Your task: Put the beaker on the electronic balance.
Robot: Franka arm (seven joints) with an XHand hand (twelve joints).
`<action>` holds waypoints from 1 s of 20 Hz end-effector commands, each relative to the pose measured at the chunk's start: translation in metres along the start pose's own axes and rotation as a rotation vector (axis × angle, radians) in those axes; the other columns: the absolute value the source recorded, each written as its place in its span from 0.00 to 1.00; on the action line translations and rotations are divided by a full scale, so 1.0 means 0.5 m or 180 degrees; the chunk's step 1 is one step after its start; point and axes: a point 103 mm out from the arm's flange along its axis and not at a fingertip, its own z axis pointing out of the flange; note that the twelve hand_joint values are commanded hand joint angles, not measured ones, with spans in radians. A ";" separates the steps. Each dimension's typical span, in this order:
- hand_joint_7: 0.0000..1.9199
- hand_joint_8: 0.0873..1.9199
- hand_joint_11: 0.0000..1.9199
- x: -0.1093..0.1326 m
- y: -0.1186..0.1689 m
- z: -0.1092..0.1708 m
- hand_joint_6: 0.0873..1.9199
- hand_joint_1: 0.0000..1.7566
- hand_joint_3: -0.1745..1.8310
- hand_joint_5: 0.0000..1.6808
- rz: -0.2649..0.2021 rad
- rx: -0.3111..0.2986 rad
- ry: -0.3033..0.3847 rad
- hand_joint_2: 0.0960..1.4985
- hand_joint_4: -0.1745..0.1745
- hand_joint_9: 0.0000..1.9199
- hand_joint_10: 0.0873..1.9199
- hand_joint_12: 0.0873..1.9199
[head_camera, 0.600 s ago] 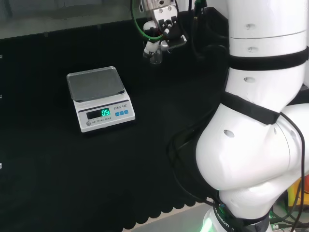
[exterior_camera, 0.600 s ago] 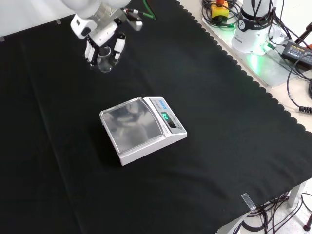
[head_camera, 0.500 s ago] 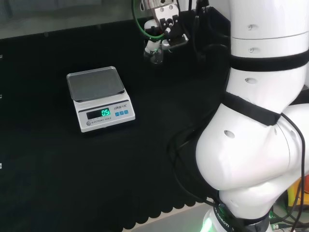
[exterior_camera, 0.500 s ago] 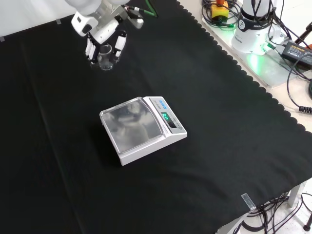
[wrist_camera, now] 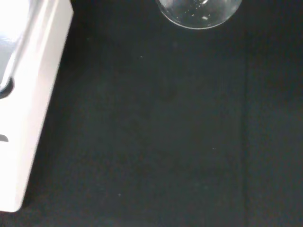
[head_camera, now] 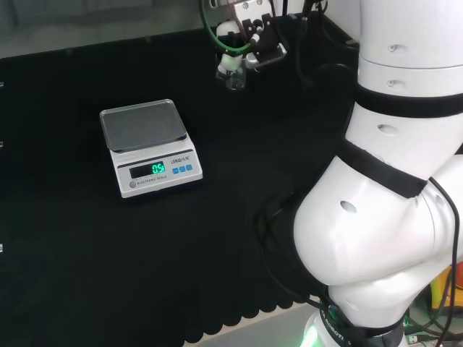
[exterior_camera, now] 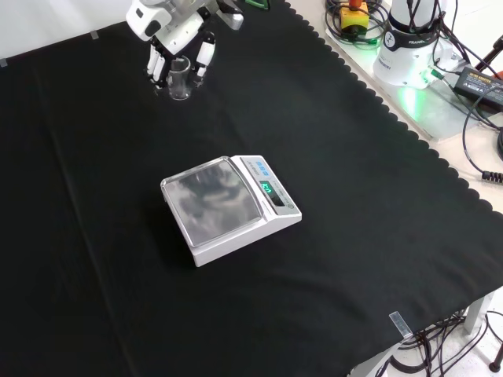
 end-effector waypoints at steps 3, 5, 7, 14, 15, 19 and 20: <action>0.26 0.36 0.73 0.095 0.026 -0.022 0.25 0.57 0.00 0.37 -0.0144 0.0031 -0.0049 0.80 0.00 0.50 0.15 0.30; 0.26 0.36 0.73 0.132 0.043 -0.027 0.25 0.57 0.00 0.37 -0.0195 0.0031 -0.0049 0.80 0.00 0.50 0.15 0.30; 0.26 0.36 0.73 0.169 0.062 -0.032 0.25 0.57 0.00 0.37 -0.0251 0.0034 -0.0038 0.80 0.00 0.50 0.15 0.30; 0.26 0.36 0.73 0.297 0.122 -0.044 0.25 0.57 0.00 0.36 -0.0466 0.0057 -0.0034 0.80 0.00 0.50 0.15 0.30; 0.25 0.36 0.73 0.313 0.129 -0.045 0.25 0.56 0.00 0.36 -0.0492 0.0063 -0.0025 0.80 0.00 0.50 0.15 0.30; 0.25 0.36 0.73 0.367 0.149 -0.040 0.24 0.56 0.00 0.36 -0.0591 0.0085 -0.0025 0.80 0.00 0.50 0.15 0.31; 0.25 0.36 0.73 0.379 0.152 -0.037 0.24 0.56 0.00 0.36 -0.0616 0.0101 -0.0027 0.80 0.00 0.50 0.15 0.31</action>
